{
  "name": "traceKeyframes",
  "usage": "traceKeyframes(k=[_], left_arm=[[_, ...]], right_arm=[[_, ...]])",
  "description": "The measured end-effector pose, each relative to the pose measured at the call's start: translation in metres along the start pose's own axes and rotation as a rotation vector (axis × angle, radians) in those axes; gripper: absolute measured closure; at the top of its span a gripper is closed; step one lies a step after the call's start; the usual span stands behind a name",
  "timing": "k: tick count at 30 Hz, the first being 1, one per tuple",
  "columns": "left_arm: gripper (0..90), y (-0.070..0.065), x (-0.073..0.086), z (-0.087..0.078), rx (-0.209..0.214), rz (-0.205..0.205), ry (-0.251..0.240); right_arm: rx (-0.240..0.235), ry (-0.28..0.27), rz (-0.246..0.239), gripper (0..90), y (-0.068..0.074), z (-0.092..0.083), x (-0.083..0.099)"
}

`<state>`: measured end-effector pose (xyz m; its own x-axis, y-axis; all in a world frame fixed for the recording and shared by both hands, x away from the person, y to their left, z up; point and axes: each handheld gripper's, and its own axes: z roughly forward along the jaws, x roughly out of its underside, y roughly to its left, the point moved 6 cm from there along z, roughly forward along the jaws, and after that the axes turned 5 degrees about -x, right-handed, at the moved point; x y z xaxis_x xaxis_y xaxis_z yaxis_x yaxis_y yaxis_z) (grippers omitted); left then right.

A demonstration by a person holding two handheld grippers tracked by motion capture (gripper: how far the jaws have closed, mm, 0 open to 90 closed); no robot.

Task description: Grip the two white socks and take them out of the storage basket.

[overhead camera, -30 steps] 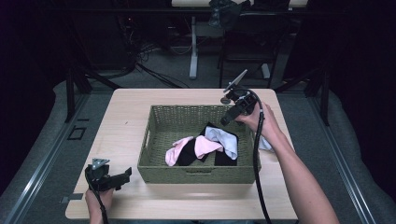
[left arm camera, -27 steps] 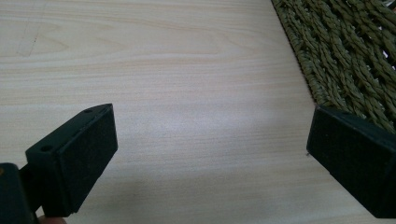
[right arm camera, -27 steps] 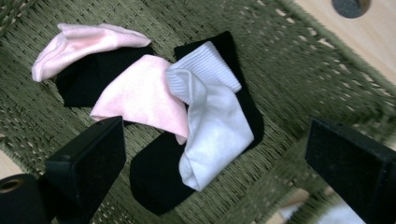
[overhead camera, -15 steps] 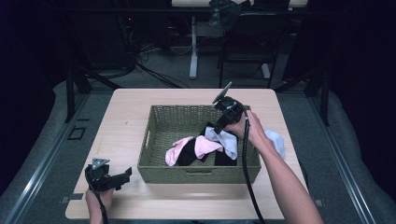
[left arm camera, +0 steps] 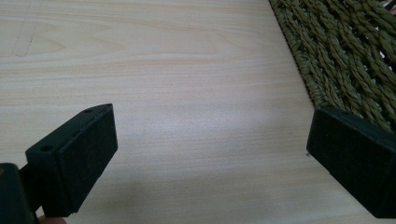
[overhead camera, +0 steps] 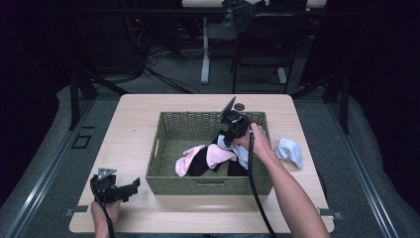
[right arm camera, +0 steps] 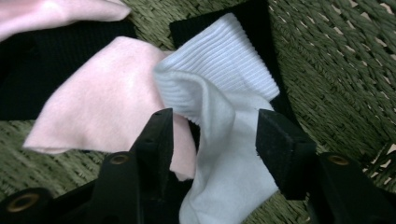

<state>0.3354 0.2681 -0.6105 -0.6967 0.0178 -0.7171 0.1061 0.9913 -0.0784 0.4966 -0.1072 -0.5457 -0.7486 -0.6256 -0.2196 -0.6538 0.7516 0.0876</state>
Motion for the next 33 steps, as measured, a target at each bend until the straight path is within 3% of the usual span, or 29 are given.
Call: traceKeyframes(k=[7, 11, 12, 15, 23, 33], left_arm=[[1.6, -0.001, 0.0, 0.0, 0.001, -0.001, -0.003], [1.7, 0.0, 0.0, 0.0, 0.001, 0.0, -0.001], [1.7, 0.0, 0.0, 0.0, 0.001, -0.002, -0.004], [1.7, -0.001, 0.0, 0.001, 0.001, -0.001, -0.009], [1.7, -0.001, -0.001, 0.001, 0.001, -0.001, -0.009], [1.7, -0.002, -0.001, 0.001, 0.002, 0.0, -0.009]], right_arm=[[-0.003, 0.006, 0.008, 73.5, 0.0, 0.007, 0.002], [0.003, 0.012, 0.004, 83.6, -0.001, 0.001, 0.004], [0.005, -0.012, 0.015, 84.9, 0.0, -0.001, 0.004], [0.011, -0.01, 0.007, 86.0, -0.002, -0.01, 0.006], [0.017, -0.078, 0.002, 86.6, -0.001, -0.043, 0.006], [0.019, -0.103, -0.004, 86.6, -0.005, -0.081, 0.009]])
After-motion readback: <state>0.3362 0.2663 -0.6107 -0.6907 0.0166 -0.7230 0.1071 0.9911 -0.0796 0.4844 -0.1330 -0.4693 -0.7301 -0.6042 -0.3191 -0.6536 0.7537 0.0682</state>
